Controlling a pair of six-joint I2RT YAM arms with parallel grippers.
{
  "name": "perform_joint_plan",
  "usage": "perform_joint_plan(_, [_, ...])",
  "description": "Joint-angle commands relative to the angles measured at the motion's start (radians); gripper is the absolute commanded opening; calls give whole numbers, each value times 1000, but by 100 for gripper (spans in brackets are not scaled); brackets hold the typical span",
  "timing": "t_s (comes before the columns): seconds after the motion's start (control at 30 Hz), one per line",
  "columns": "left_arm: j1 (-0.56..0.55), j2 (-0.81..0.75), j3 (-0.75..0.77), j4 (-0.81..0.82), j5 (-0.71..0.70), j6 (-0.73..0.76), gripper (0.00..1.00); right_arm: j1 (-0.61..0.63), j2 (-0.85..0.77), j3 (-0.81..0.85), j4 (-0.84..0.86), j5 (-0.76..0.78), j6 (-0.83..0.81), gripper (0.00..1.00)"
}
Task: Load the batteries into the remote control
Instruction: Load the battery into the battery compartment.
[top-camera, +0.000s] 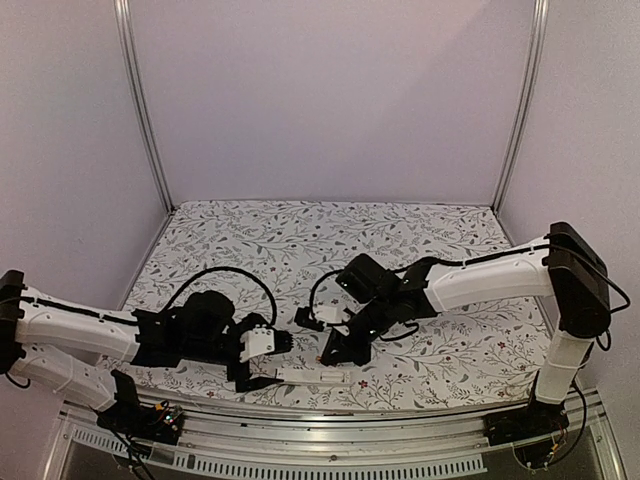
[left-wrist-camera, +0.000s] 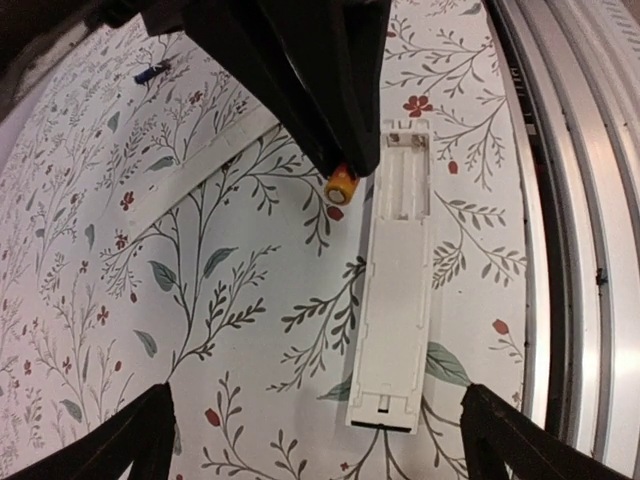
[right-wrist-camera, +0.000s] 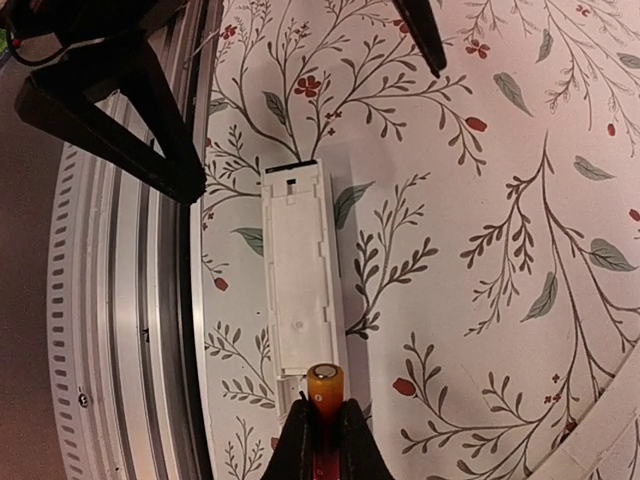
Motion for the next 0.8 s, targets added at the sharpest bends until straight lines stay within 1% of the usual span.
perform_joint_plan(0.0, [-4,45,9,-27,35,75,100,3,41,-6,34,10,7,0])
perform_joint_plan(0.2, [-4,101,27,-31,19,90,96,7,21,-58,41,-5,0,0])
perform_joint_plan(0.37, [-6,133,36,-39,10,91,94,21,27,-68,46,-7,7,0])
perform_joint_plan(0.57, [-7,154,43,-43,4,93,92,33,16,-78,37,38,5,0])
perform_joint_plan(0.77, [-9,151,42,-44,-1,85,91,37,45,-61,23,100,-10,0])
